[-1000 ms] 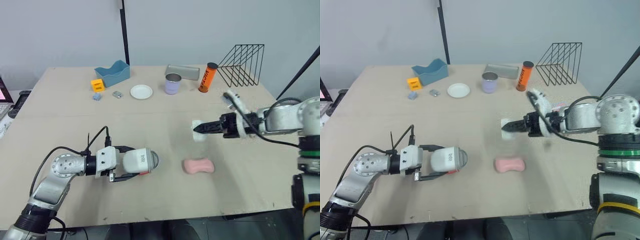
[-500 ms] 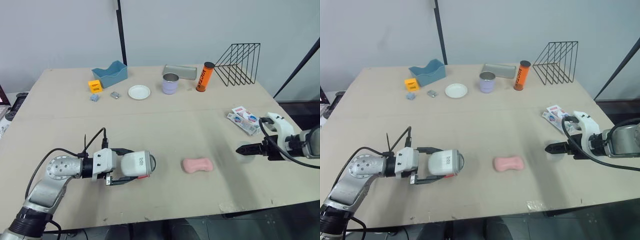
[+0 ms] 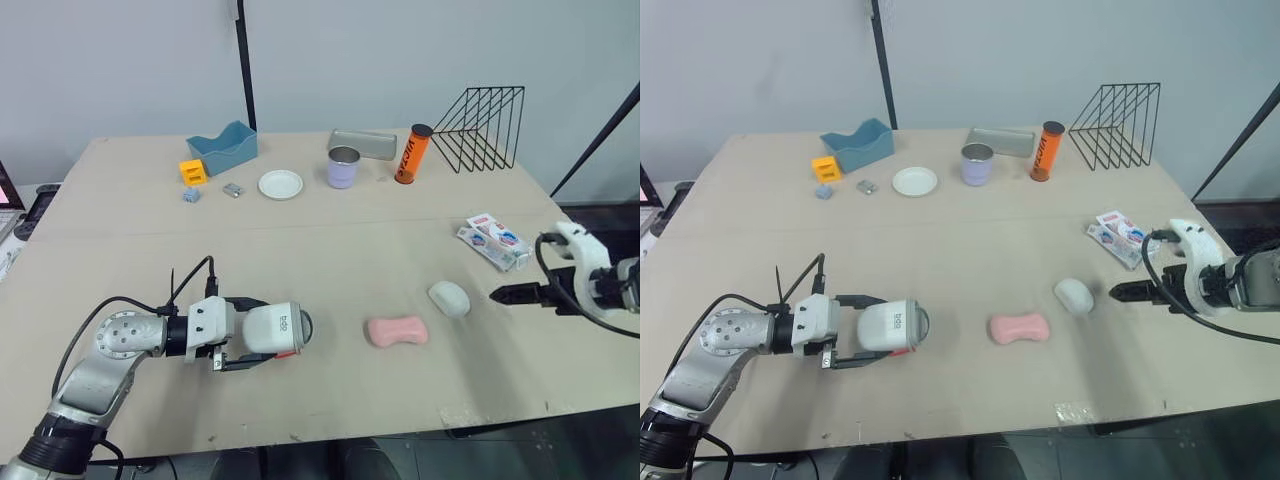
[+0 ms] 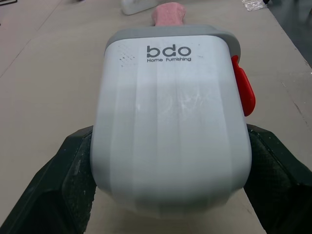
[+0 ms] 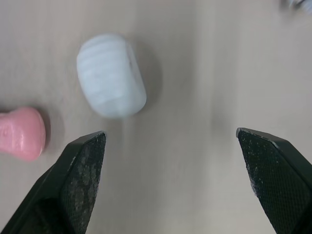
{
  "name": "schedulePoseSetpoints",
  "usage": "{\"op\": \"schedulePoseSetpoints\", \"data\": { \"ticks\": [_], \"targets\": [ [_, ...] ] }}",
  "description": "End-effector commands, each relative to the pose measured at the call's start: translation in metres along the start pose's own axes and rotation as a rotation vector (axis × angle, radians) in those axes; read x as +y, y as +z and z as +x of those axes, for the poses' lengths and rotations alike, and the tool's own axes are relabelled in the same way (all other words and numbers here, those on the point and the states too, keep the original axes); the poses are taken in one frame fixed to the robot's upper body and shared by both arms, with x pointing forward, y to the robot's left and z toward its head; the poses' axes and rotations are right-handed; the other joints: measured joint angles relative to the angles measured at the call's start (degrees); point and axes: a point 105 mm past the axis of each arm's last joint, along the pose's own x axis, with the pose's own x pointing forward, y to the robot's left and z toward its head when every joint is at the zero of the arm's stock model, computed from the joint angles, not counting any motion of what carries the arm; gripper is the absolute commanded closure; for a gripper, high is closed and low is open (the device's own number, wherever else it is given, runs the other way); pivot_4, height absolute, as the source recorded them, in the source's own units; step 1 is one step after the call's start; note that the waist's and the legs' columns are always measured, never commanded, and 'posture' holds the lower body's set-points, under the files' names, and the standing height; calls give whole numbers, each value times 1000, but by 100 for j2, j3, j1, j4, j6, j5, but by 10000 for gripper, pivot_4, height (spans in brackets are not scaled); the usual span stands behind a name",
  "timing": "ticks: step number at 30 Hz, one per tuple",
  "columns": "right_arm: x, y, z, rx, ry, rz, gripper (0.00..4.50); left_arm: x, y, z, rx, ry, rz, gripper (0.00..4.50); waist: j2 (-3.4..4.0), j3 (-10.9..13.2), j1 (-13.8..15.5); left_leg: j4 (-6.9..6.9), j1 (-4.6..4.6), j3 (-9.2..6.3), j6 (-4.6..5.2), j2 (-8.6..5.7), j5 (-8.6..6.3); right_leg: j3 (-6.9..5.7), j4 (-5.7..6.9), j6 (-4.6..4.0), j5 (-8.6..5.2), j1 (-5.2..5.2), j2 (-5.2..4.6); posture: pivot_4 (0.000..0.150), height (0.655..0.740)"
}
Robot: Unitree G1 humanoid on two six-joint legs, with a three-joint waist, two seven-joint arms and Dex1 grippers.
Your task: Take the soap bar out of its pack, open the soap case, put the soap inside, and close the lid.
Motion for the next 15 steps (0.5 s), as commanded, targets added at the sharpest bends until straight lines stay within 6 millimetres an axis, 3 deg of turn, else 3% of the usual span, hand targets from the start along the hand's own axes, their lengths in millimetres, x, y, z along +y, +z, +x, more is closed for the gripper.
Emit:
{"op": "schedulePoseSetpoints", "data": {
  "ticks": [1,3,6,11,15],
  "targets": [
    [20,44,-23,-207,88,-100,820,3,10,1,-27,11,34,10000,0,0,0,0,2,0,0,1,0,0,0,0,0,1,2,1500,7393],
    [44,56,-31,-301,202,-201,820,3,11,1,-27,5,35,10000,1,0,0,-2,3,0,0,2,0,-1,0,0,0,1,4,1500,7393],
    [76,58,-36,-388,336,-371,820,3,11,1,-15,-8,26,10000,0,-1,8,-3,3,-3,0,3,0,-2,1,3,-1,3,7,1500,7393],
    [123,30,-20,-427,465,-757,820,8,14,-1,11,-18,11,10000,-2,-2,24,1,2,-14,-1,0,-1,-11,1,26,3,13,6,1500,7393],
    [162,12,-22,-521,663,-956,820,11,14,-3,32,-32,8,10000,1,0,6,8,4,-8,-1,1,0,-7,5,31,8,11,7,1500,7393]
  ]
}}
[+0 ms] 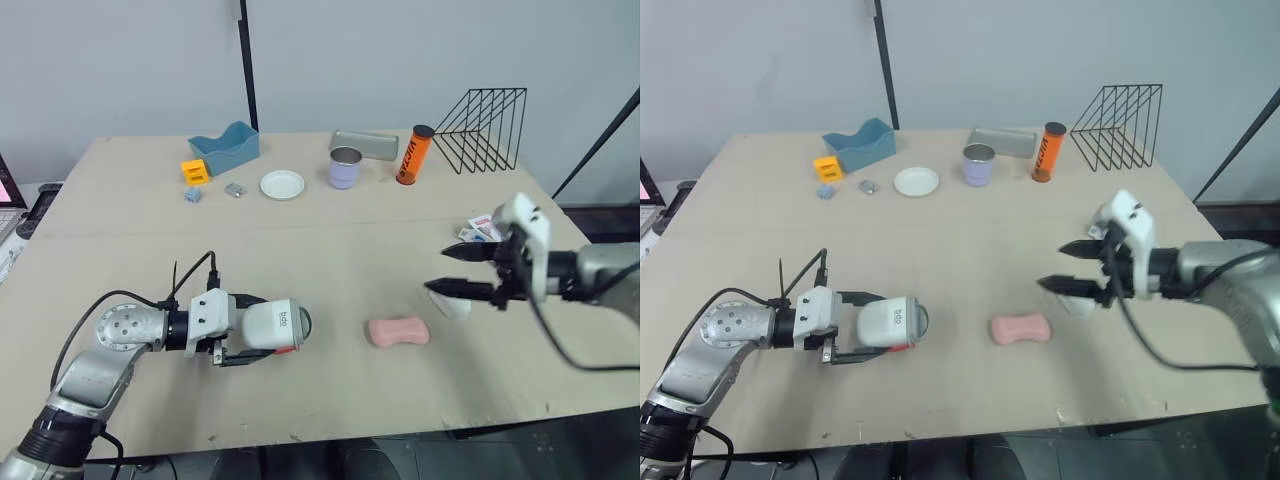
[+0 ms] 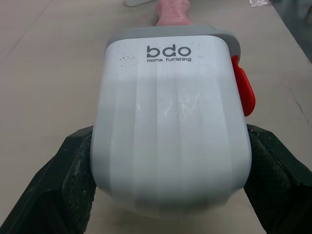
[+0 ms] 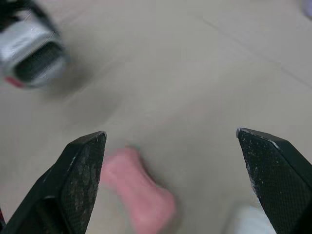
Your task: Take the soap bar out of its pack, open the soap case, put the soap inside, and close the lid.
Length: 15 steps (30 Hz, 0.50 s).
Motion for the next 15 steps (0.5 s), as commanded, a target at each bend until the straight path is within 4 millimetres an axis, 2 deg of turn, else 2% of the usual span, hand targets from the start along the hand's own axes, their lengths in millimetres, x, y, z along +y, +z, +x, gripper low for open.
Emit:
{"op": "schedulePoseSetpoints", "data": {
  "ticks": [1,8,15],
  "targets": [
    [19,16,6,-59,90,-207,820,3,12,-2,-10,-12,41,10000,-2,0,0,0,0,-1,0,0,0,-1,0,1,1,1,0,1500,7393],
    [19,-10,12,-10,139,-254,820,1,7,-3,37,-44,1,10000,-7,-1,23,3,1,-3,0,-3,0,-3,0,-18,-9,6,-1,1500,7393],
    [18,-17,14,-41,156,-216,820,4,2,-2,68,-51,-18,10000,-7,0,15,5,5,-2,0,-6,0,-3,2,-27,-4,7,3,1500,7393]
  ]
}}
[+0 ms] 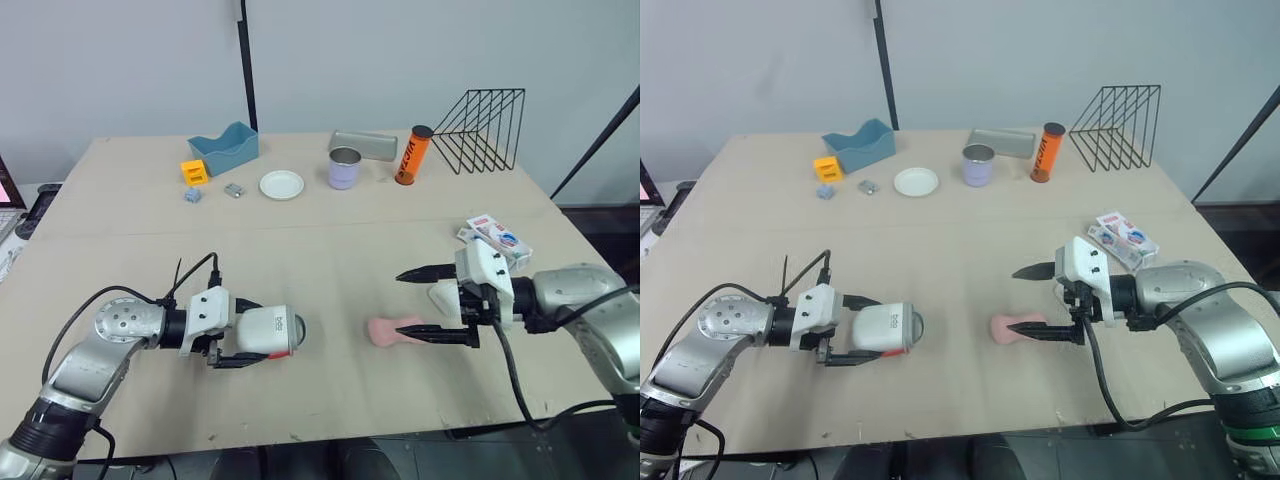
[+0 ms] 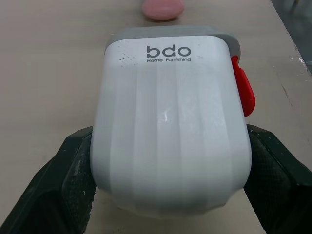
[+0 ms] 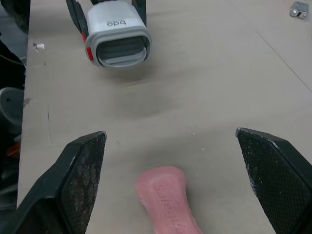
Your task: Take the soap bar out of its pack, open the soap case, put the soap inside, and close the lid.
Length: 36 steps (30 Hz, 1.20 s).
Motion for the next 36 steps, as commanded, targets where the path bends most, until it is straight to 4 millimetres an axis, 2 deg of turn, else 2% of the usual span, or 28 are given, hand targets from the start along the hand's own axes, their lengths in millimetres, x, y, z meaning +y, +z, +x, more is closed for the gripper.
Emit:
{"op": "schedulePoseSetpoints", "data": {
  "ticks": [1,5,9,14,24,36],
  "targets": [
    [-1,3,-3,-1,-2,-41,820,5,9,-1,-3,2,40,10000,0,0,4,0,0,0,0,0,0,0,2,0,0,0,0,1500,7393],
    [-3,-2,0,8,-22,-42,820,6,9,4,41,-24,41,10000,0,0,3,1,0,1,0,-6,0,0,2,1,0,1,0,1500,7393],
    [1,-6,5,19,-9,-52,820,15,24,21,47,-76,102,10000,-1,0,35,7,-2,0,0,-14,0,-6,4,3,0,5,-1,1500,7393],
    [2,-7,10,19,-10,-56,820,18,23,35,84,-95,110,10000,-2,-1,9,15,-3,-2,0,-21,0,0,6,26,11,10,0,1500,7393],
    [4,-9,9,19,-23,-45,820,18,13,31,162,-94,84,10000,-2,-1,7,19,-3,-6,0,-20,-1,-6,12,26,11,10,3,1500,7393],
    [3,-9,13,14,-26,-42,820,23,16,49,160,-91,132,10000,-3,-1,24,28,-5,-8,0,-25,0,-9,14,26,12,17,3,1500,7393]
  ]
}}
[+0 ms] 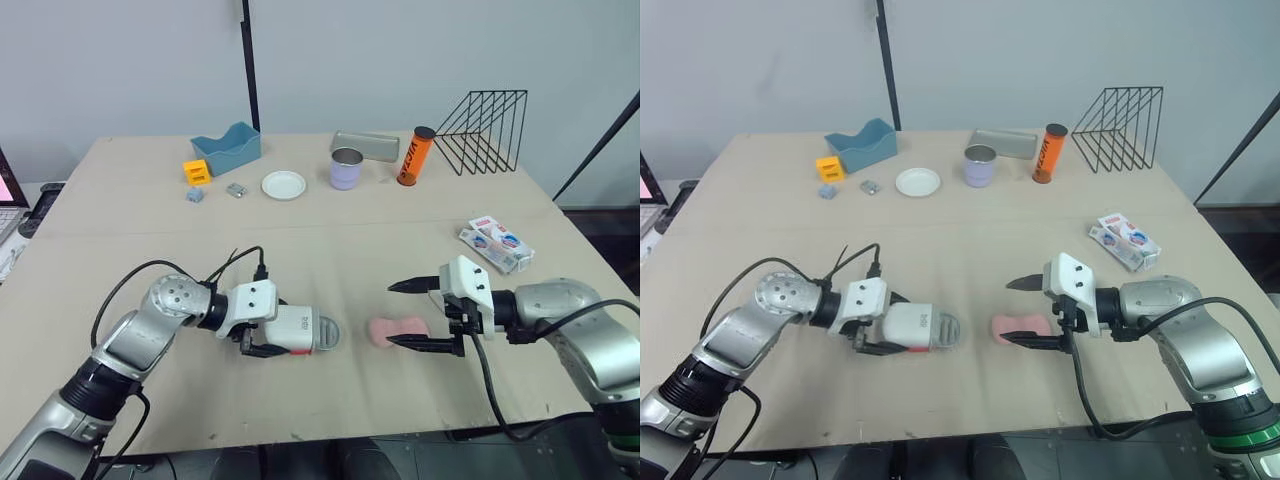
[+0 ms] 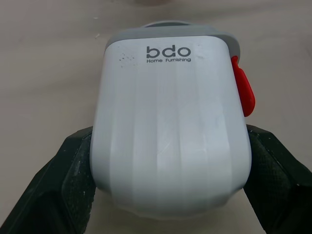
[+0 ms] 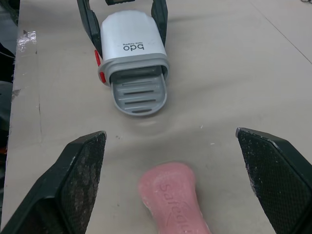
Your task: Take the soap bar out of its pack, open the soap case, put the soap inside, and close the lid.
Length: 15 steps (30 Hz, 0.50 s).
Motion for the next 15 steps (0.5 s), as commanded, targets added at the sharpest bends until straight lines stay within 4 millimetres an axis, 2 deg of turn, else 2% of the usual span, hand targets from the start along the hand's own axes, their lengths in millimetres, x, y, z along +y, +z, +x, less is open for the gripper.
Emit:
{"op": "schedulePoseSetpoints", "data": {
  "ticks": [1,3,7,11,15],
  "targets": [
    [-1,8,-1,-17,-11,-35,820,7,7,4,10,6,60,10000,0,0,7,4,0,0,0,-1,0,0,0,0,0,2,0,1500,7393],
    [-1,8,1,-15,-10,-36,820,4,4,0,33,-8,70,10000,0,0,3,7,-2,1,0,-2,0,3,0,0,1,3,0,1500,7393],
    [-1,7,0,-11,-11,-37,820,-5,-7,-19,66,-29,58,10000,1,0,-29,4,1,-1,3,4,-2,5,1,-8,2,1,4,1500,7393],
    [-1,5,1,-11,-13,-33,820,1,-1,-17,32,14,53,10000,0,0,3,8,-2,-4,3,3,-2,-3,5,-14,4,3,2,1500,7393],
    [-1,4,2,-7,-7,-37,820,1,-8,-26,62,31,55,10000,0,0,17,23,-9,-2,3,-2,-2,2,5,-15,3,4,-1,1500,7393]
  ]
}}
